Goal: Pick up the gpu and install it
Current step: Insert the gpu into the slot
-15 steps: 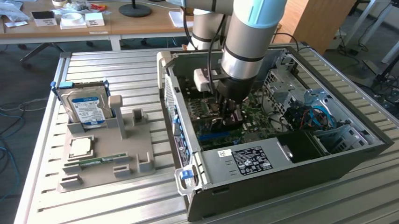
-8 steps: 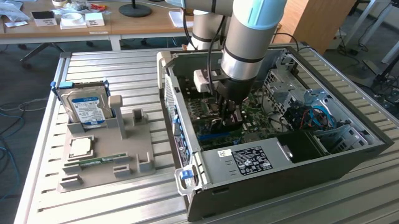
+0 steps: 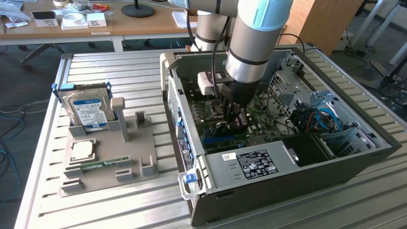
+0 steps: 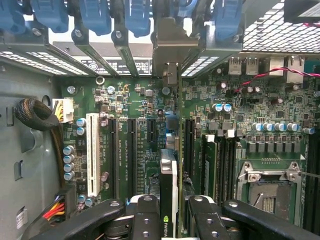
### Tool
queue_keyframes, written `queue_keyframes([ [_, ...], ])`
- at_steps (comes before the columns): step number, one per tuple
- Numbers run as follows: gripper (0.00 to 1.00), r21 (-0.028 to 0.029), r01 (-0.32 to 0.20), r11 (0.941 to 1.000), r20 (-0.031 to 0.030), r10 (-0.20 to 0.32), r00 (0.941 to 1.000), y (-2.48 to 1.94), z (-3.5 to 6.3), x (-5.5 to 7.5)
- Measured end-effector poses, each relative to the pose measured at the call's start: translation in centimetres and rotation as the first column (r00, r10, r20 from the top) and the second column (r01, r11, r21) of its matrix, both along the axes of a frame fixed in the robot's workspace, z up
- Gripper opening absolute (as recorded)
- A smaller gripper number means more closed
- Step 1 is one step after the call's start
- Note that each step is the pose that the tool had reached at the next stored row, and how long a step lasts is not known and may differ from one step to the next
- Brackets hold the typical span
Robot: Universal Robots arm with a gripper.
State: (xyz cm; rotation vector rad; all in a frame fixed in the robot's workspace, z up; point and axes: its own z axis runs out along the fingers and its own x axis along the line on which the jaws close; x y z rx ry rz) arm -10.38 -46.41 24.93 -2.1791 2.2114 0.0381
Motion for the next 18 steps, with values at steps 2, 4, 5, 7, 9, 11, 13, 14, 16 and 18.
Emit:
queue_keyframes([
  [2,0.26,0.0001,0.0,1.0,0.0,0.0,1.0,0.0,-0.11,0.0],
  [4,0.26,-0.0004,0.0,1.0,-0.0003,0.0,1.0,-0.01,-0.25,0.0],
  [5,0.26,-0.0006,0.0,1.0,-0.0006,0.0,1.0,-0.01,-0.29,0.0],
  [7,0.26,-0.0006,0.0,1.0,-0.0005,0.0,1.0,-0.01,-0.33,0.0],
  [9,0.26,0.0,0.0,1.0,0.0,0.0,1.0,0.0,-0.37,0.0],
  [11,0.26,0.0,0.0,1.0,0.0,0.0,1.0,0.0,-0.36,0.0],
  [13,0.26,0.0001,0.0,1.0,0.0,0.0,1.0,0.0,-0.37,0.0],
  [14,0.26,0.0,0.0,1.0,-0.0001,0.0,1.0,0.0,-0.37,0.0],
  [16,0.26,0.0002,0.0,1.0,0.0,0.0,1.0,0.0,-0.36,0.0],
  [18,0.26,0.0008,0.0,1.0,0.0005,0.0,1.0,0.0,-0.29,0.01],
])
